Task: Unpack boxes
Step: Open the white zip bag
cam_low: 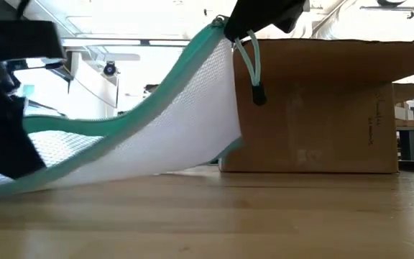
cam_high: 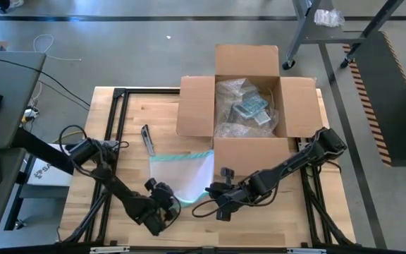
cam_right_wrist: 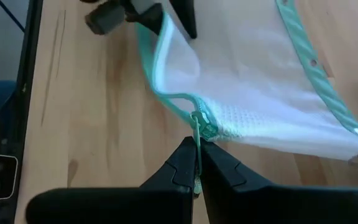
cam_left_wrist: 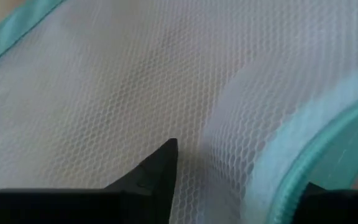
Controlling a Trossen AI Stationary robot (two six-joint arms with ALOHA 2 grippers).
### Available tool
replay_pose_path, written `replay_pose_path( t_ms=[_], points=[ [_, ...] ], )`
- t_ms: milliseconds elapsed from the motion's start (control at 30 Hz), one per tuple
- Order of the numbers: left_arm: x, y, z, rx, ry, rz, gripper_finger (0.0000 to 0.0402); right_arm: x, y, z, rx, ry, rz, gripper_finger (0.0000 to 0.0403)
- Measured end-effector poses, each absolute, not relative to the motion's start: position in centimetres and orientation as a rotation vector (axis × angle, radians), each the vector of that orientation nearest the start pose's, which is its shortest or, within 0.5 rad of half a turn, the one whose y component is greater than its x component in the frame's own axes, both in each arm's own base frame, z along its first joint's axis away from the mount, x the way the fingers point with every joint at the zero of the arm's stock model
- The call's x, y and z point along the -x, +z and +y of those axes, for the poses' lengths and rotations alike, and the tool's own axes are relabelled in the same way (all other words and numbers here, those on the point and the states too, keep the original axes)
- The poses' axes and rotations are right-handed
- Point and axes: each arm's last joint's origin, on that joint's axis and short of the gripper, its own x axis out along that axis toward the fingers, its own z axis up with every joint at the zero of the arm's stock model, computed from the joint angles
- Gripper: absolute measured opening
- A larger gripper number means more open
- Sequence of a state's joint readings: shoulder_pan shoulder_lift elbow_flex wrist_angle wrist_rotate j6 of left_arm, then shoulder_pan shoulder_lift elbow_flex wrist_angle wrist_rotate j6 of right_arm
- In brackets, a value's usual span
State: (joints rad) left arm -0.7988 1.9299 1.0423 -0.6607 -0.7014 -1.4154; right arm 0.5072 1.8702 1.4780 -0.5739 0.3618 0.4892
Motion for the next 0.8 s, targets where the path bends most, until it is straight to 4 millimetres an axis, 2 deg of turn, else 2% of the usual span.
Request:
replay_pose_path(
  t_ms=[67,133,167,300,400,467,600,700,800],
  points=[
    [-23.7,11.9,-21.3,0.132,0.671,0.920,0.0064,-35.5,23.9,18.6,-0.052,-0.073,0.889,0.0000],
    [-24.0,13.8,-21.7,0.060,0.694,0.946,0.0020,-35.4,23.8,18.6,-0.048,-0.064,0.906,0.0000],
    [-24.1,15.0,-22.1,0.035,0.700,0.945,0.0011,-35.4,23.8,18.6,-0.035,-0.059,0.906,0.0000],
    [-23.9,20.0,-23.0,0.008,0.798,0.947,0.0005,-35.5,23.9,18.5,0.042,-0.056,0.886,0.0005],
    [-23.2,23.5,-23.5,0.079,0.894,0.881,0.0002,-35.5,24.0,18.4,0.110,-0.022,0.888,0.0035],
    [-23.1,24.7,-23.8,0.143,0.859,0.800,0.0000,-35.3,24.5,18.2,0.154,-0.009,0.917,0.0070],
    [-23.2,25.9,-23.6,0.235,0.876,0.671,0.0000,-34.2,27.8,17.6,0.219,0.020,0.932,0.0149],
    [-23.5,26.0,-23.6,0.265,0.884,0.580,0.0000,-32.4,30.3,17.5,0.301,0.088,0.931,0.0198],
    [-23.4,26.4,-23.7,0.297,0.876,0.486,0.0000,-29.9,32.4,18.0,0.421,0.206,0.873,0.0225]
  ],
)
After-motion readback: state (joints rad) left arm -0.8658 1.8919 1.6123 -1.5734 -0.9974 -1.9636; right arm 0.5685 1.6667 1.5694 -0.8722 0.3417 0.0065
